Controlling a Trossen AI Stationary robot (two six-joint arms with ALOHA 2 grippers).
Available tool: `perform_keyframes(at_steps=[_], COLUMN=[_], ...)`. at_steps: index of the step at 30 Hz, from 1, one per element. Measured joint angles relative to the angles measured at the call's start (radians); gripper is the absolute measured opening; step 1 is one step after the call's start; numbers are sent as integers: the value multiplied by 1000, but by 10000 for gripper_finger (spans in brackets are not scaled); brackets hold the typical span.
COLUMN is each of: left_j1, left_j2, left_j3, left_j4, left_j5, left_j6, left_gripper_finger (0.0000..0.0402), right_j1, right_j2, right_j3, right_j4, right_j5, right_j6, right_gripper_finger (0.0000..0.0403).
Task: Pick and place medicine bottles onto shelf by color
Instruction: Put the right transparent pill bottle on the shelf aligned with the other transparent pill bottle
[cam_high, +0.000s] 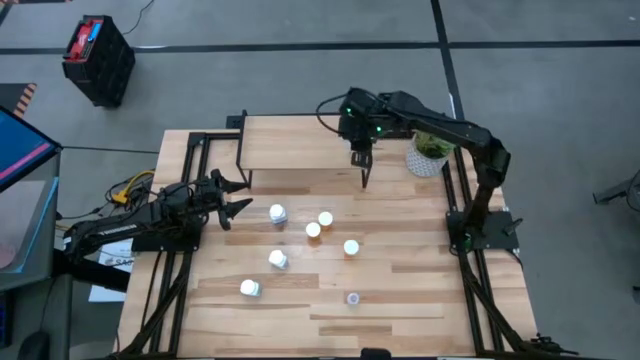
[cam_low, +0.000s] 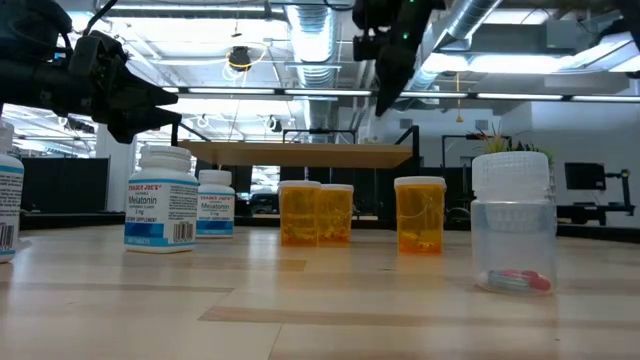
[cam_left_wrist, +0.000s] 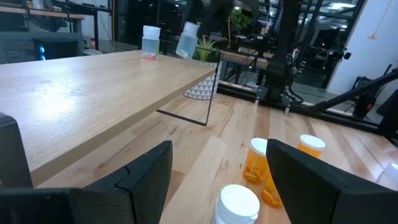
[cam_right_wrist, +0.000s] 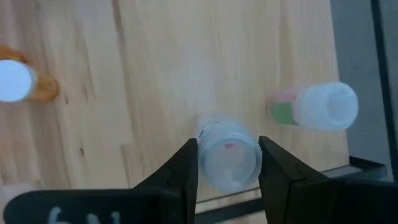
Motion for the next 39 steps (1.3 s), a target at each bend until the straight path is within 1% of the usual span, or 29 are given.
perform_keyframes(at_steps=[5,11,17,29,32,39], left_j1=[0,0,0,0,0,0], left_j2=[0,0,0,0,0,0], left_j3=[0,0,0,0,0,0], left_j4=[1,1,1,1,1,0], left_j5=[0,-2,-2,-2,-2,-2], left_j6=[-1,-5,1,3,3,2], left_gripper_finger=[248,248,248,248,248,248], right_j1=[-25,-25,-32,-44,-43,-43], right_j2=[13,11,11,11,11,11], right_j3=[0,0,0,0,-11,-25], right_j4=[4,42,42,53,65,76], right_j5=[-10,-14,-57,-58,-58,-58], right_j6=[-8,-22,-29,-21,-27,-27], right_gripper_finger=[129,130,130,132,146,203])
